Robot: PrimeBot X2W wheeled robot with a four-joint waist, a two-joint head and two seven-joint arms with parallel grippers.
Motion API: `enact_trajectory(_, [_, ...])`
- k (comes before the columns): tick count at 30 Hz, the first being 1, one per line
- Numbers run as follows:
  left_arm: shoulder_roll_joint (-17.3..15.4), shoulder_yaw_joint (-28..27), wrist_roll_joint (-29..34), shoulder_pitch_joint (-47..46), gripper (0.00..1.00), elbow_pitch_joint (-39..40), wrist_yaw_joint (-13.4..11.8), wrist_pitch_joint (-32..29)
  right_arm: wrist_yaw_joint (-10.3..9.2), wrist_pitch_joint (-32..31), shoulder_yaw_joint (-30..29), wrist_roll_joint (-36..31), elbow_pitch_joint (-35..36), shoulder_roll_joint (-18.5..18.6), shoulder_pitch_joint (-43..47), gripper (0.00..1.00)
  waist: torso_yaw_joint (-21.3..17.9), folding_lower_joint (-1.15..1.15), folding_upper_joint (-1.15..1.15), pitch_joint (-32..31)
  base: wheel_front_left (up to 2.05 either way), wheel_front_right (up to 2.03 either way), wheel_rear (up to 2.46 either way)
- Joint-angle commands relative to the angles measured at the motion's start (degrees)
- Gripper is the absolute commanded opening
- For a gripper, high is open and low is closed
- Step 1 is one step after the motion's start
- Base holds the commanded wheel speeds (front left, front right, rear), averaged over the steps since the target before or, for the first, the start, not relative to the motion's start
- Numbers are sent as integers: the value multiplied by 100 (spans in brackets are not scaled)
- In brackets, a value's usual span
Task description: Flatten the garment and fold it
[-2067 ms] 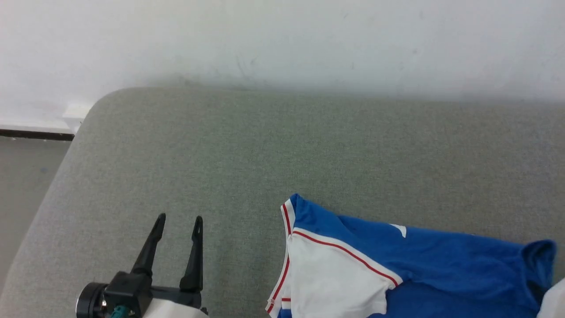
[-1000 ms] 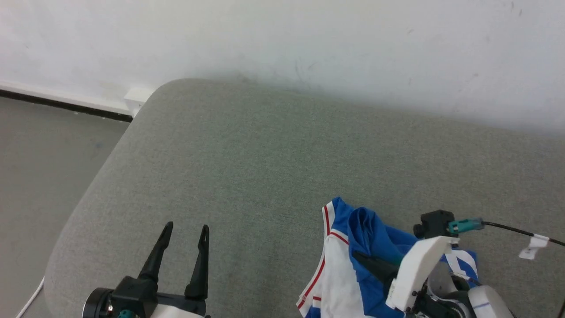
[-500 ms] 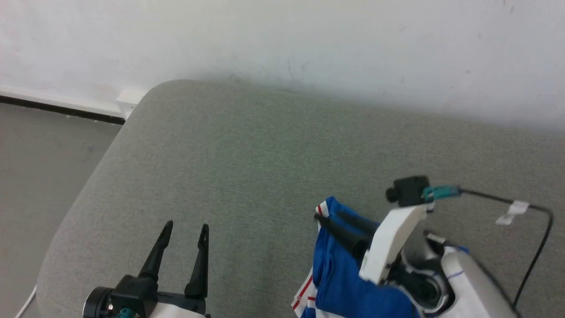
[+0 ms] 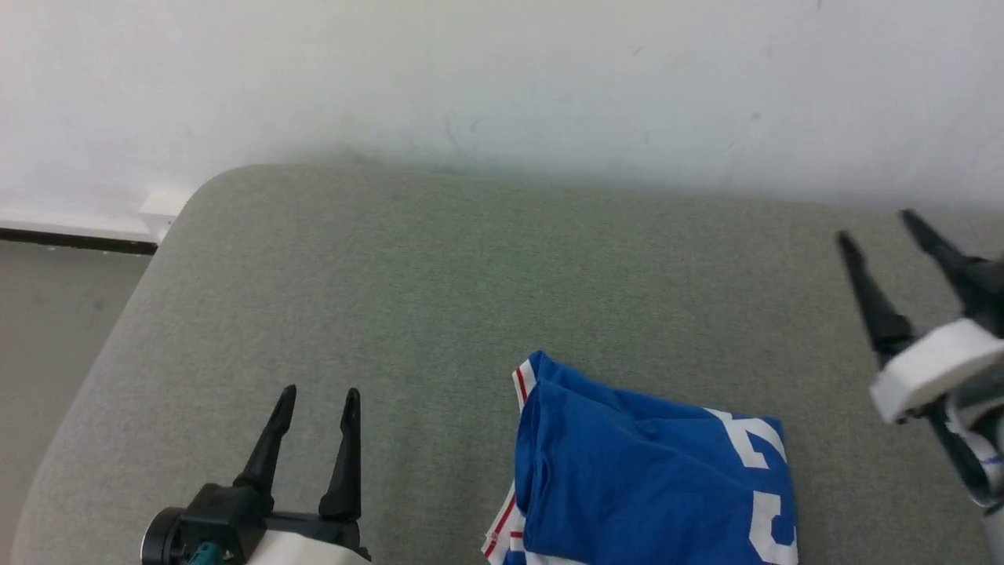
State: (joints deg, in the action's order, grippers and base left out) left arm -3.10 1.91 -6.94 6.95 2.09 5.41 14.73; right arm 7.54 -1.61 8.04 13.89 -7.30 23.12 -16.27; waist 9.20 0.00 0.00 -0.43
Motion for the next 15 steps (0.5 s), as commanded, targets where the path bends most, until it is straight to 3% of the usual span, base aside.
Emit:
enact_trajectory(1, [22, -3, -51, -78, 100, -1, -34, 27, -5, 353, -402, -209, 71, -59, 281, 100, -133, 0, 0, 33, 0, 0, 0])
enact_trajectory(5, [22, 50, -88, -89, 100, -26, -30, 27, -5, 933, -1215, -581, 412, -368, 878, 100, -205, 0, 0, 55, 0, 0, 0])
enact_trajectory(8, [22, 90, -90, -89, 100, -35, -22, 27, -5, 1237, -1508, -787, 729, -613, 1342, 100, -260, 0, 0, 77, 0, 0, 0])
enact_trajectory(15, [22, 104, -86, -67, 100, -64, 4, 27, -5, 1493, -1653, -1178, 1388, -1231, 2093, 100, -302, 0, 0, 90, 0, 0, 0])
